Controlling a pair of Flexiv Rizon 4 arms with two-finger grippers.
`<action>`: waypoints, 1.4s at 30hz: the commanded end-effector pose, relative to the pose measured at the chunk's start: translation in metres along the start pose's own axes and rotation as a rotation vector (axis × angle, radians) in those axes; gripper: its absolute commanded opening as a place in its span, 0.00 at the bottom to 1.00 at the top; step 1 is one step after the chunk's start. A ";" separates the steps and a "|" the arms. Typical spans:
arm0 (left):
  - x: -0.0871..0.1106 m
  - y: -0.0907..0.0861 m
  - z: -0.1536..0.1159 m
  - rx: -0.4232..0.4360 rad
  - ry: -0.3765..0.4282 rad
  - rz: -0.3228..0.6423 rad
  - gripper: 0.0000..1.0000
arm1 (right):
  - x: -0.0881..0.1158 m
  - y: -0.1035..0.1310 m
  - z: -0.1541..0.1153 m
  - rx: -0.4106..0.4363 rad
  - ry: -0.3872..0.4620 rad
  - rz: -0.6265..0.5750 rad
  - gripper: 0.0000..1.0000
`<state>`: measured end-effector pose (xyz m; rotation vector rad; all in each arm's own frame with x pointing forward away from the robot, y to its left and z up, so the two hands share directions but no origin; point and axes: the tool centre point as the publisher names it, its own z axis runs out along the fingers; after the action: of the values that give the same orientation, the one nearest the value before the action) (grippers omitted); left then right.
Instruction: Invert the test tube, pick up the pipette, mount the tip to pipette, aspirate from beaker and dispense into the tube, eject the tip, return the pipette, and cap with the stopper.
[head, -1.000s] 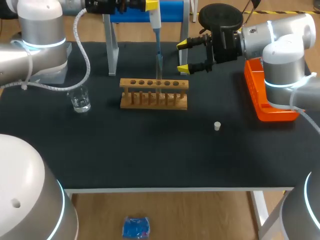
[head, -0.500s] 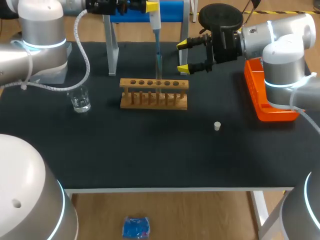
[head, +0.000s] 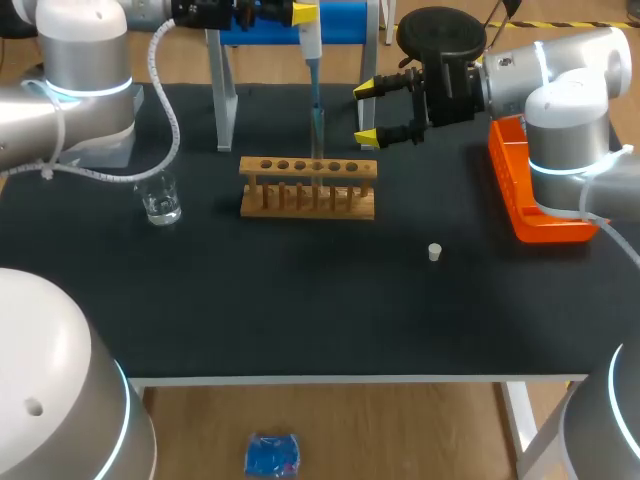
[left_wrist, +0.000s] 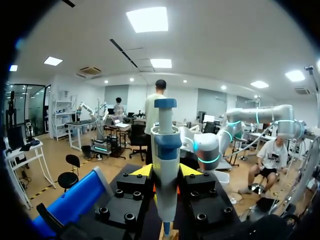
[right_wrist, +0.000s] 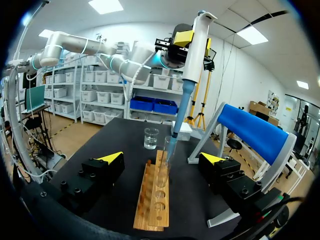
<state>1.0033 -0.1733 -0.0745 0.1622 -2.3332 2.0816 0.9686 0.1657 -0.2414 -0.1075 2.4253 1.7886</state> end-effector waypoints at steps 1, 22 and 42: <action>0.000 0.001 0.001 0.000 0.000 0.003 0.00 | 0.000 0.000 0.000 0.000 0.000 -0.001 1.00; 0.000 0.006 0.003 -0.004 0.003 -0.001 0.00 | 0.000 0.000 0.000 0.000 0.000 -0.001 1.00; 0.001 0.011 0.002 0.000 0.001 -0.009 0.00 | 0.000 0.000 0.000 0.000 0.000 -0.001 1.00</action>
<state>1.0017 -0.1739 -0.0847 0.1712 -2.3286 2.0748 0.9686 0.1657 -0.2414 -0.1075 2.4253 1.7886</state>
